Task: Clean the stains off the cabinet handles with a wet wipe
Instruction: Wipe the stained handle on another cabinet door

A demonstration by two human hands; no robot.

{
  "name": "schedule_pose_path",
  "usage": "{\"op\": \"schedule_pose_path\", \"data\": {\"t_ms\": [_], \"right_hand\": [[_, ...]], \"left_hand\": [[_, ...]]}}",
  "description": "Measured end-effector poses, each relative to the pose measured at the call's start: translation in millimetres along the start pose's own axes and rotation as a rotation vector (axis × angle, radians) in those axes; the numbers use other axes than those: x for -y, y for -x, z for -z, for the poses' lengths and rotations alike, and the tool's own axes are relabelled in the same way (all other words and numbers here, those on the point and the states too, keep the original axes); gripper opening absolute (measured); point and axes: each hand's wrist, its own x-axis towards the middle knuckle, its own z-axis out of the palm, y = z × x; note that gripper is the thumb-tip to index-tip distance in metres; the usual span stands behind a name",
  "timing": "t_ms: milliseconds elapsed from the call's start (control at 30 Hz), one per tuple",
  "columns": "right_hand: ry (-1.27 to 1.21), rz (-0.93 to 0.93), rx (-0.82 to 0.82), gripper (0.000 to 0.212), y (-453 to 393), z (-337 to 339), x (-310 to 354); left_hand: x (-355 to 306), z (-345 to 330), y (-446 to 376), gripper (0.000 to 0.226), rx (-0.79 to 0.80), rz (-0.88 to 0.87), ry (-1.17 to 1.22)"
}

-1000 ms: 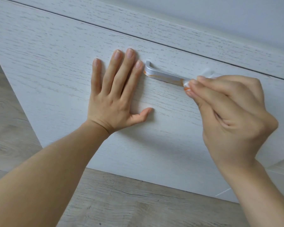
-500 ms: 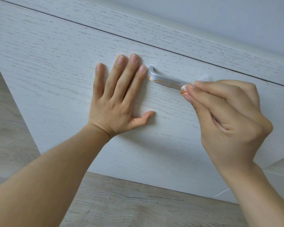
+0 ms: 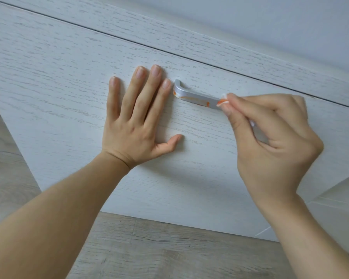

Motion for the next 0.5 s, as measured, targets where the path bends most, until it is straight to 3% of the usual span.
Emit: {"op": "schedule_pose_path", "data": {"t_ms": [267,500], "right_hand": [[0.032,0.103,0.029,0.003,-4,-14,5],[0.021,0.077,-0.006,0.003,-1,-22,11]], "left_hand": [[1,-2,0,0.088,-0.023,0.000,-0.016],[0,-3,0,0.087,-0.027,0.003,-0.018]]}}
